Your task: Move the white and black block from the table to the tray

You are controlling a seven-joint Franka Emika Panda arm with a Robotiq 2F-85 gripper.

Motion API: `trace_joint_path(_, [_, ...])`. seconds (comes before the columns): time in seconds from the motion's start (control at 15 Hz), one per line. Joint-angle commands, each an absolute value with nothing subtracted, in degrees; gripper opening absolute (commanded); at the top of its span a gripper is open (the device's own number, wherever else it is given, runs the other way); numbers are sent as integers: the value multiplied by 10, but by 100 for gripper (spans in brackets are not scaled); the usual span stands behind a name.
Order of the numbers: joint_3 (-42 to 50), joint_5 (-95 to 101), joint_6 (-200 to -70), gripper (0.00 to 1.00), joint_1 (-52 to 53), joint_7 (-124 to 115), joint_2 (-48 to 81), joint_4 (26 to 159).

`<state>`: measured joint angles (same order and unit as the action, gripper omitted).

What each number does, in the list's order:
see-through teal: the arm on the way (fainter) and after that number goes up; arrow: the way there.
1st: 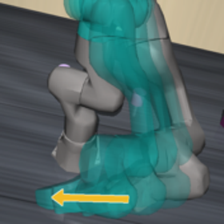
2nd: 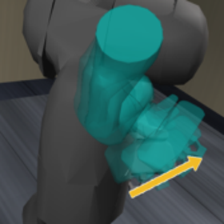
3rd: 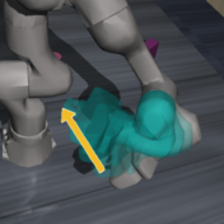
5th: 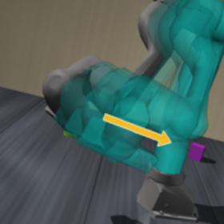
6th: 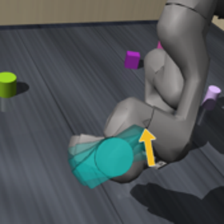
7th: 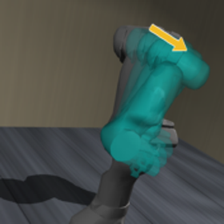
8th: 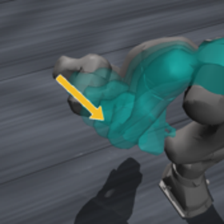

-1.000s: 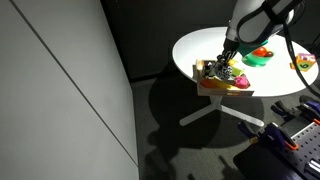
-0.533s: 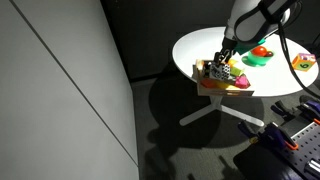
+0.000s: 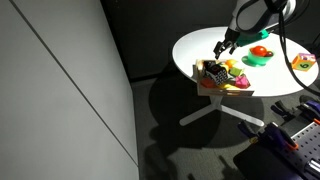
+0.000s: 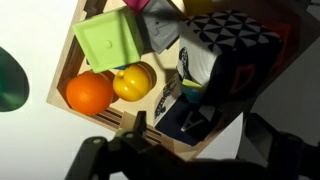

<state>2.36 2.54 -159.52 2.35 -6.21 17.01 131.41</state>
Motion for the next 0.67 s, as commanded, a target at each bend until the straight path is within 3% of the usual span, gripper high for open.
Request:
trace_joint_path(0.0, [13,-1,-1562,100,4,-41,142,1315])
trace_joint_path(0.6, [9,-39,-1445,100,-25,38,77,1324])
